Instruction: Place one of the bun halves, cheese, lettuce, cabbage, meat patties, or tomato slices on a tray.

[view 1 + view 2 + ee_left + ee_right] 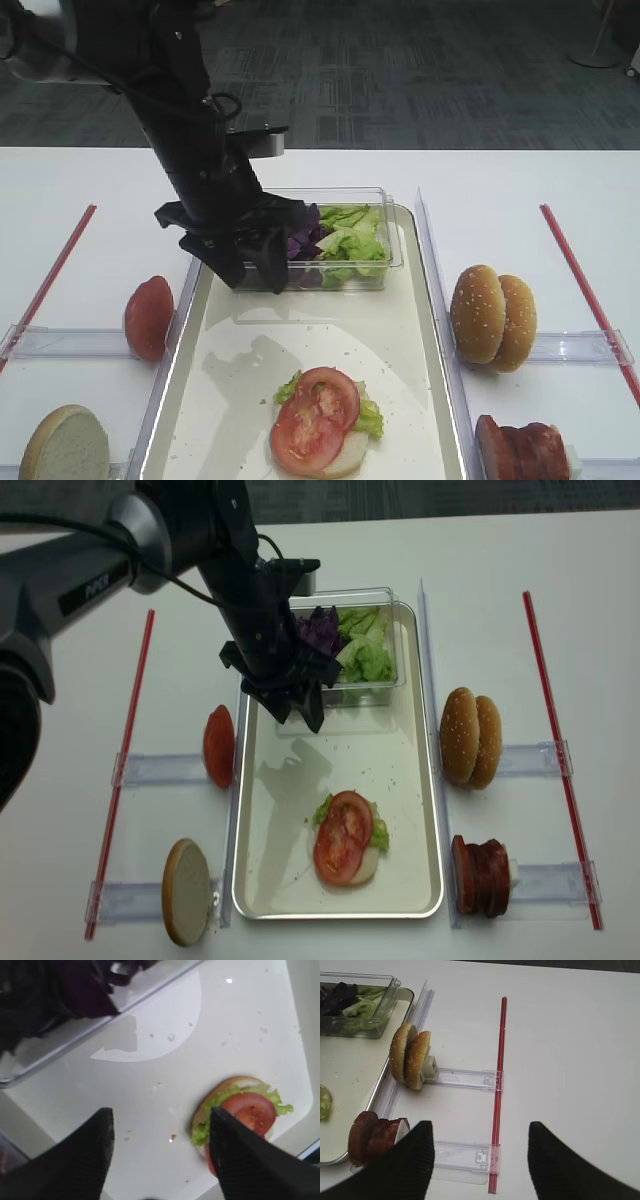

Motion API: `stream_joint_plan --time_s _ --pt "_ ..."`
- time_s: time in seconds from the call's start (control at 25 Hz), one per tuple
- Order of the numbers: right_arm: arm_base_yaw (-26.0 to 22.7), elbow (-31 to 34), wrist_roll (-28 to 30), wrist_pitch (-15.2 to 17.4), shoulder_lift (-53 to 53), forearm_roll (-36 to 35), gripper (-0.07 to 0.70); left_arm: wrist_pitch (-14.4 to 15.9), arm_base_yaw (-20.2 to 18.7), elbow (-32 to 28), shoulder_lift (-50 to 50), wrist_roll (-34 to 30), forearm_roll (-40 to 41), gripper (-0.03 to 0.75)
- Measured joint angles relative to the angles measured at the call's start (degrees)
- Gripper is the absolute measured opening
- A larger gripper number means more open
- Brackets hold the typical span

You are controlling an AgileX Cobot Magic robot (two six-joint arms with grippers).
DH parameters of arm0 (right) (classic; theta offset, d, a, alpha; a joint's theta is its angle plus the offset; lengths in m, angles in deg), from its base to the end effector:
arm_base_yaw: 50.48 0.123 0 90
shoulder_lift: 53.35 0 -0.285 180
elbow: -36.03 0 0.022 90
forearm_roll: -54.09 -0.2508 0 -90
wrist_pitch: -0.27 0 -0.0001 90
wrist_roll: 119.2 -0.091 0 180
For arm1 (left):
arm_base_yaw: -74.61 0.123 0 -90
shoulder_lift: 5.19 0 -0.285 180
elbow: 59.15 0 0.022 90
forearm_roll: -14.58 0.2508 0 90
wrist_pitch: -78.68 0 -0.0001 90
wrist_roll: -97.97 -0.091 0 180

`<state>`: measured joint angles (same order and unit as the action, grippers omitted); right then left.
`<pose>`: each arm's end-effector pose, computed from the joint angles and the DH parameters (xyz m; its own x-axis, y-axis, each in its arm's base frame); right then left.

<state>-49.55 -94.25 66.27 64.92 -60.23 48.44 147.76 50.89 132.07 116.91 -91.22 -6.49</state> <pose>-0.0083 0.0080 0.2666 -0.5115 -0.0612 -0.8571 -0.1196 0.9928 0.0005 0.3499 -0.1871 0.2099 -0.9058 0.4224 -0.0323 0.4080 0.8493 -0.3350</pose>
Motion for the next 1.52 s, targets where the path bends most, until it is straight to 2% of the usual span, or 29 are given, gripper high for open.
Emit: stream_joint_plan --time_s 0.6,0.88,1.32,1.52 --pt "0.0 0.0 -0.2 0.0 0.0 0.0 0.445 0.5 14.8 0.4 -4.4 4.4 10.0 0.389" --pt "0.0 0.0 -0.2 0.0 0.0 0.0 0.445 0.7 18.8 -0.2 -7.3 6.2 14.6 0.388" --pt "0.0 0.0 -0.2 0.0 0.0 0.0 0.445 0.7 19.7 -12.9 -19.5 6.2 16.2 0.389" --pt "0.0 0.0 -0.3 0.0 0.0 0.0 0.445 0.7 19.7 -22.0 -28.2 6.2 16.3 0.388"
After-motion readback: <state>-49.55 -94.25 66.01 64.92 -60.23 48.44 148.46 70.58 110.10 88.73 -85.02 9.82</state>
